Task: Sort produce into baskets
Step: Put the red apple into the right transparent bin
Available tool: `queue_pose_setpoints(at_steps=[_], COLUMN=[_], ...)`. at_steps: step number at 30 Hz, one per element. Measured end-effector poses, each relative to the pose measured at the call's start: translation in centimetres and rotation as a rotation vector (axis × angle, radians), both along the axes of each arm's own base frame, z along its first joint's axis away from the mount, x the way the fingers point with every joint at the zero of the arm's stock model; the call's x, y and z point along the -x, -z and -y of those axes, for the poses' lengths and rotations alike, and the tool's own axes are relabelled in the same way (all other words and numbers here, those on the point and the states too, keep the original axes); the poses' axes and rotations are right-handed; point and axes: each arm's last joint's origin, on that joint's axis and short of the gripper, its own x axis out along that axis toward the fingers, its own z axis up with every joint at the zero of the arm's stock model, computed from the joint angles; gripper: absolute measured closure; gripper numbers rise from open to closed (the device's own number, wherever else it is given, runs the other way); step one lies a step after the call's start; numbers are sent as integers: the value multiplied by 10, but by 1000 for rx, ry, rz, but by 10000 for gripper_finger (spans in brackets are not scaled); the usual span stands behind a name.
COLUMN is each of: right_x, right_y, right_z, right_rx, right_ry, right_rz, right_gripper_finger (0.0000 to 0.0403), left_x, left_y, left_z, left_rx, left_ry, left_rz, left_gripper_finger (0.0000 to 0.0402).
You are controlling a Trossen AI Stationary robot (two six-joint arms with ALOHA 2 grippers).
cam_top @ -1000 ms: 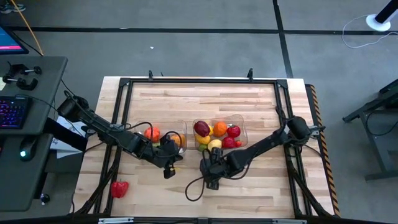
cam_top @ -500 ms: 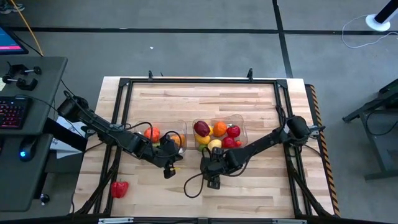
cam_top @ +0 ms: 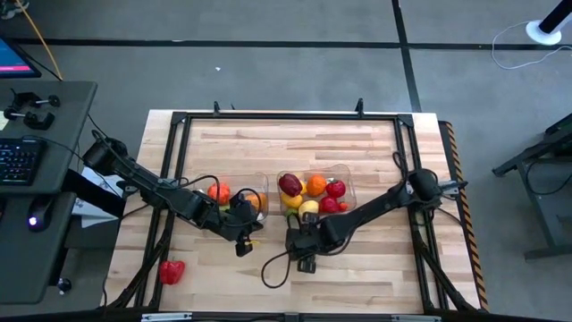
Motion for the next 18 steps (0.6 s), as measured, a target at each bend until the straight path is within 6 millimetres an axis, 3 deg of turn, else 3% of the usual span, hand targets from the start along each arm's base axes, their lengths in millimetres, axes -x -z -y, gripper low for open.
queue_pose_setpoints(at_steps=[5, 11, 16, 18], right_x=[-7, -6, 12, 23], right_y=[-26, -70, -118, -128], right_z=[-1, 4, 16, 26], right_rx=[104, 255, 340, 361], right_ry=[-69, -121, -71, -16], right_rz=[-14, 19, 129, 149], right_gripper_finger=[208, 210, 210, 210], left_x=[0, 0, 0, 0], left_y=[0, 0, 0, 0], left_z=[0, 0, 0, 0], left_rx=[-5, -5, -2, 0], left_ry=[-3, -3, -4, -2], left_rz=[2, 1, 2, 1], left_gripper_finger=[401, 401, 401, 401])
